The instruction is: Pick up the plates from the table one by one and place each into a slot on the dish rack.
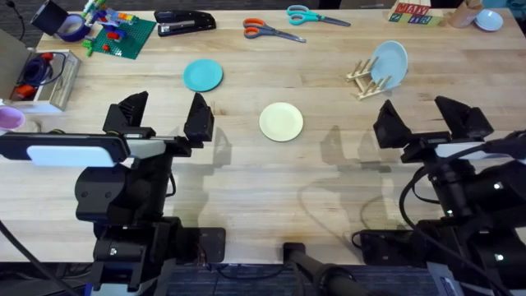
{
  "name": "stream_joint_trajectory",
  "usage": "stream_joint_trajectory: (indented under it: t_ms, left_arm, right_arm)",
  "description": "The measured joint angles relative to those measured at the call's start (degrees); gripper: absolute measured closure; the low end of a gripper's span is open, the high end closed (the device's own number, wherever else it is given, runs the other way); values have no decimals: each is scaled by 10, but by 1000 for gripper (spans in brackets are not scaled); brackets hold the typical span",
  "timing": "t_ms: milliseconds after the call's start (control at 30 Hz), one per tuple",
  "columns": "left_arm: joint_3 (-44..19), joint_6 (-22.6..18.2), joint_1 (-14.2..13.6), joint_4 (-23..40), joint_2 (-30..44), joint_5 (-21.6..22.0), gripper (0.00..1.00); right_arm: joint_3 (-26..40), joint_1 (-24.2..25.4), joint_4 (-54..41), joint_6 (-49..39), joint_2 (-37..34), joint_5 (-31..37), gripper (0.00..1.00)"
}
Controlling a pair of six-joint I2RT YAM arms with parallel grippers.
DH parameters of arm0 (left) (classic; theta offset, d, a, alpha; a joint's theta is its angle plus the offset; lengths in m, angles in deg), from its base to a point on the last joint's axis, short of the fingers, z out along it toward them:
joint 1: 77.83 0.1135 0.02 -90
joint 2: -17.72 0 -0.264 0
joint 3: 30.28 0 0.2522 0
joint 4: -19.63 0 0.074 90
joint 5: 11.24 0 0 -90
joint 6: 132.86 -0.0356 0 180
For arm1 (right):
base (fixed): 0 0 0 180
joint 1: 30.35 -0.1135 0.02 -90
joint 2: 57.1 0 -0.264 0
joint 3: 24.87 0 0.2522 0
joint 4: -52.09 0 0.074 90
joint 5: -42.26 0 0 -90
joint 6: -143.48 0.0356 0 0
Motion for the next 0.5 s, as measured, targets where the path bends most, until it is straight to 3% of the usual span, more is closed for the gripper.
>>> stream_joint_trajectory:
  t_ms: [500]
  left_arm:
    - [0, 0, 0, 1, 0, 0, 7]
  right_arm:
    - [1, 0, -8, 0, 0, 0, 6]
